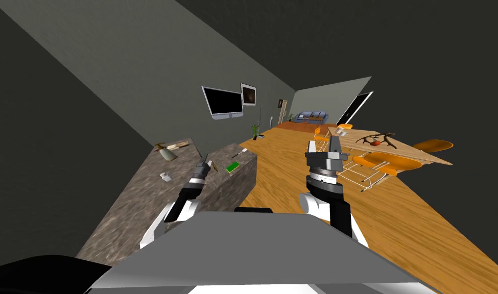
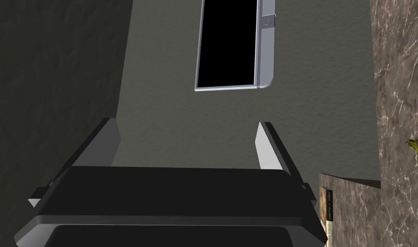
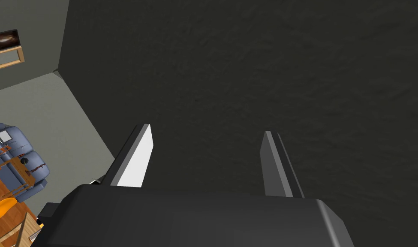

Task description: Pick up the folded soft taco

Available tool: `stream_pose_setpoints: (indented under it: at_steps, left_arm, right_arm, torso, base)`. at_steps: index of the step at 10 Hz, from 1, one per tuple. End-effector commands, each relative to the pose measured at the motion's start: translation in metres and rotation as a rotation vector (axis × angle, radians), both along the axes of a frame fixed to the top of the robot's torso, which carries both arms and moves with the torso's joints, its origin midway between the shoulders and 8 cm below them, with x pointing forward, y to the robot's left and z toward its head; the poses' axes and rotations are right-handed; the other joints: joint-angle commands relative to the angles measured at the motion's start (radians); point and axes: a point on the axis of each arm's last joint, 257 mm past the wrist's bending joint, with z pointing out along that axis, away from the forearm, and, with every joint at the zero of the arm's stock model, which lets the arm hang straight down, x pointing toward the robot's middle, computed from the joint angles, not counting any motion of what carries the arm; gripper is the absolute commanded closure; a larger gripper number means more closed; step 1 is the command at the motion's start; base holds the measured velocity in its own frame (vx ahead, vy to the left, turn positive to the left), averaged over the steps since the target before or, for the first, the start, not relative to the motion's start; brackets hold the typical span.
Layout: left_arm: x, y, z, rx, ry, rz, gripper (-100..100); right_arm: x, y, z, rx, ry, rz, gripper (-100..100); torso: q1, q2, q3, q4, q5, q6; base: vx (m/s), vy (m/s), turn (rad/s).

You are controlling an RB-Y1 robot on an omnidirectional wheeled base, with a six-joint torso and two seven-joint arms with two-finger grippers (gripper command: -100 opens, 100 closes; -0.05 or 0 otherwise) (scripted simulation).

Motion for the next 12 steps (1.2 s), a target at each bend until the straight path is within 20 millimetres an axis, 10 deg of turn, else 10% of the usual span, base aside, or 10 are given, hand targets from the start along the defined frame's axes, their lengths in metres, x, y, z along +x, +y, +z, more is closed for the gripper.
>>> stream_pose_setpoints:
  at_steps: [1, 12]
  left_arm:
    - [0.000, 0.012, -0.025, 0.016, 0.084, 0.020, -100]
    - [-0.027, 0.101, -0.142, 0.104, 0.519, 0.150, -100]
  right_arm:
    - [0.000, 0.000, 0.000, 0.000, 0.000, 0.000, 0]
    - [0.000, 0.000, 0.000, 0.000, 0.000, 0.000, 0]
  torso:
    - [0.000, 0.000, 0.000, 0.000, 0.000, 0.000]
    - [0.001, 0.000, 0.000, 0.000, 0.000, -0.001]
  base:
    - [0.025, -0.043, -0.126]
    - [0.017, -0.036, -0.102]
